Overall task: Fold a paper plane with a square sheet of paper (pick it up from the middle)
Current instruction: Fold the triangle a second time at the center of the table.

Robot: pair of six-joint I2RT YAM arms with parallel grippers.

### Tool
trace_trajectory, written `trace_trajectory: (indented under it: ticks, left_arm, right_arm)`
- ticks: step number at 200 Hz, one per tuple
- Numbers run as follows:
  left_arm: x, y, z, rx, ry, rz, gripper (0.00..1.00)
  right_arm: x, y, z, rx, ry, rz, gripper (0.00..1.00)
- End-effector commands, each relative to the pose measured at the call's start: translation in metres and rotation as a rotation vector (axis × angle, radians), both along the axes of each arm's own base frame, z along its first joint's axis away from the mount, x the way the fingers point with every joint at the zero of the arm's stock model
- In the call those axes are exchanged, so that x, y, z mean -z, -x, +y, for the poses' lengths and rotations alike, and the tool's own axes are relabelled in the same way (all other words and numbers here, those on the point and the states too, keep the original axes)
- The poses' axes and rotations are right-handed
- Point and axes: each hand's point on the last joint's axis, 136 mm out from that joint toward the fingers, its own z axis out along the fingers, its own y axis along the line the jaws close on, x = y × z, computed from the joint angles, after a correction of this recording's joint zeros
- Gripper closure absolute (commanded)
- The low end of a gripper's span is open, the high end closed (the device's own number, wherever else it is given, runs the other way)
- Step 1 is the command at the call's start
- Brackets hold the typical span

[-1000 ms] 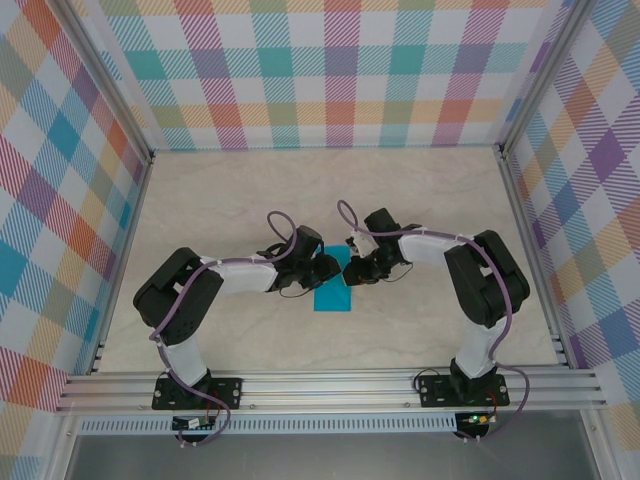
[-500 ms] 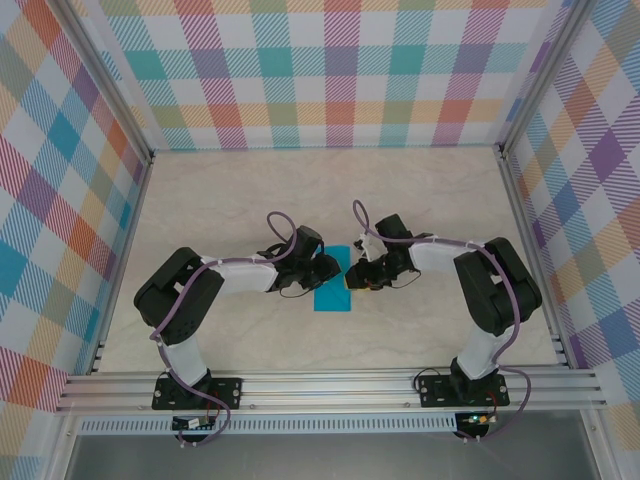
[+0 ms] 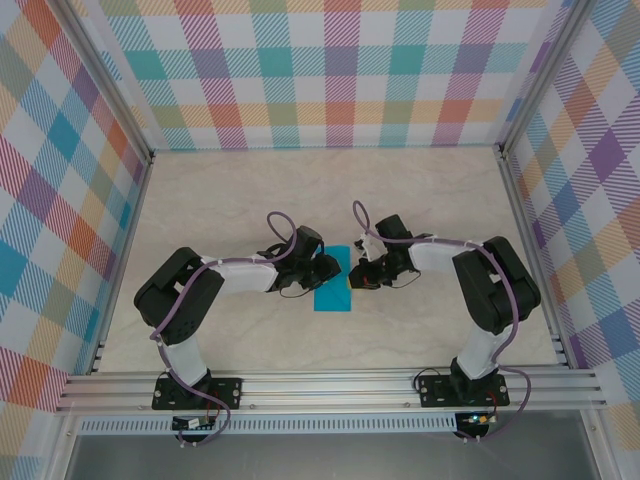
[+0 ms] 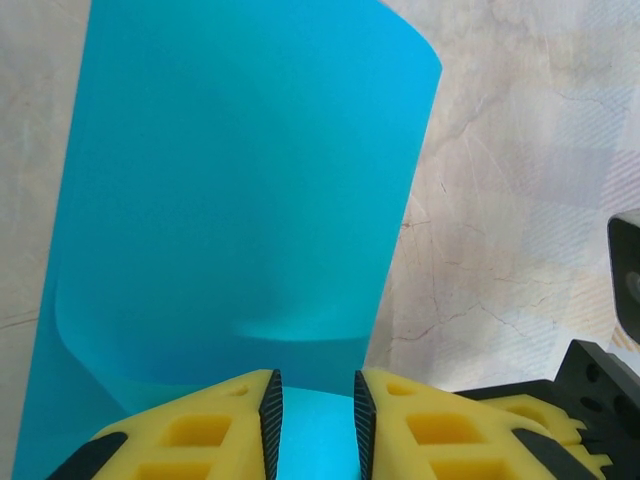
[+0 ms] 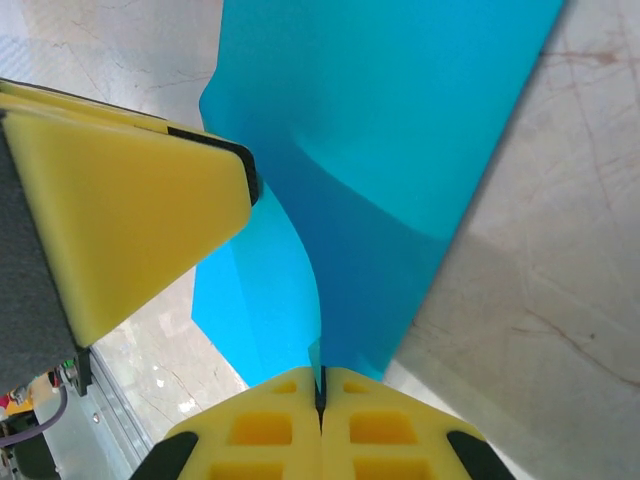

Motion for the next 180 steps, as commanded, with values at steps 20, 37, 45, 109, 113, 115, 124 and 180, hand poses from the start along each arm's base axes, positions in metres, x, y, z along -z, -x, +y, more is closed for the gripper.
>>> trace_trajectory:
  ticks: [20,37,45,109,113,115,124,180]
  left_arm:
    - [-0.016,0.006,-0.013,0.042,0.044,-0.037,0.70]
    - [-0.019,0.008,-0.015,0.053,0.047,-0.045,0.69]
    - [-0.020,0.008,-0.015,0.054,0.046,-0.048,0.69]
    - [-0.023,0.015,-0.009,0.054,0.029,-0.064,0.68]
    - [-0.023,0.015,-0.009,0.051,0.028,-0.065,0.68]
    - [-0.022,0.015,-0.008,0.050,0.027,-0.065,0.68]
    - [-0.023,0.015,-0.007,0.047,0.024,-0.069,0.68]
    - [-0.024,0.015,-0.008,0.050,0.032,-0.073,0.69]
  right_arm:
    - [-0.004,-0.005,0.006,-0.059,-0.027,-0.014,0.97]
    - [-0.004,-0.007,0.006,-0.064,-0.016,-0.020,0.96]
    - [-0.004,-0.008,0.006,-0.067,-0.016,-0.022,0.96]
    - [0.002,-0.007,0.007,-0.080,-0.007,-0.004,0.94]
    - [0.002,-0.007,0.007,-0.080,-0.010,-0.004,0.94]
    - [0.002,-0.007,0.007,-0.081,-0.013,-0.003,0.94]
    - [0.001,-0.008,0.008,-0.082,-0.015,-0.005,0.94]
    - [0.005,-0.008,0.007,-0.081,-0.001,0.003,0.94]
